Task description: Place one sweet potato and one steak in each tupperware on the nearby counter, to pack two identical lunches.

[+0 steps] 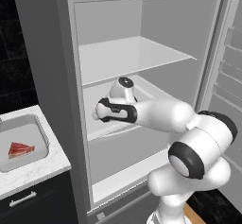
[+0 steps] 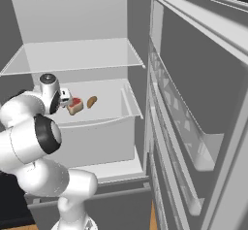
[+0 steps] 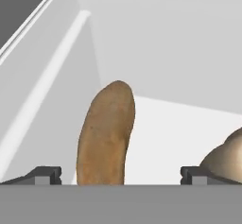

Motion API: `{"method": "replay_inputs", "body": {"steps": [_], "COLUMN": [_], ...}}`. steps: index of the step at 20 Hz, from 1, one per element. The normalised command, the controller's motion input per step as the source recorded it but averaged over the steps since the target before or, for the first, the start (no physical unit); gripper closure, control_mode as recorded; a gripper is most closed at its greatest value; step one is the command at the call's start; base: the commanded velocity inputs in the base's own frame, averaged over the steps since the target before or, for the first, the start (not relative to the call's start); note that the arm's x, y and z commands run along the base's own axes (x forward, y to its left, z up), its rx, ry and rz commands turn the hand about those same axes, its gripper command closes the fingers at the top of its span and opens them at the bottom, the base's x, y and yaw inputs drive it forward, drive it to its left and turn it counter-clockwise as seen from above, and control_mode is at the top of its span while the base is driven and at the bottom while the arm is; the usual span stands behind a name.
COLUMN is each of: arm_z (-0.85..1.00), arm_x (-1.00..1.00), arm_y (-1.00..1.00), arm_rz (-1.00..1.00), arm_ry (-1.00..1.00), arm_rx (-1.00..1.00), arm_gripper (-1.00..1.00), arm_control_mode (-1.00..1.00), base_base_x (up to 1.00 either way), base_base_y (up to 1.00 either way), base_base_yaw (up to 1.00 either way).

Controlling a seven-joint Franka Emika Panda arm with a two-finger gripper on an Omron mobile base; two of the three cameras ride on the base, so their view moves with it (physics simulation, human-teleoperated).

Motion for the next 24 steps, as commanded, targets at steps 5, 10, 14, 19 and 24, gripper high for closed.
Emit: {"method": "replay_inputs", "body": {"steps": [5, 10, 14, 19, 24], "arm_z": [-0.24, -0.34, -0.32, -0.18, -0.06], "arm_x": [0.17, 0.03, -0.11, -0.34, -0.1], "arm_y": [0.28, 0.24, 0.1, 0.0, -0.01], "arm_rz": [0.0, 0.0, -0.01, -0.03, -0.02], "arm_ry": [0.0, 0.0, 0.0, 0.0, -0.01], "arm_rx": [0.0, 0.0, 0.0, 0.0, 0.0], "arm_gripper": [-1.0, -1.0, -1.0, -1.0, -1.0], "arm_control_mode": [-1.0, -1.0, -1.0, -1.0, -1.0], "base_base_x": [0.0, 0.0, 0.0, 0.0, 0.0], "base_base_y": [0.0, 0.0, 0.0, 0.0, 0.0], "base_base_yaw": [0.0, 0.0, 0.0, 0.0, 0.0]}}
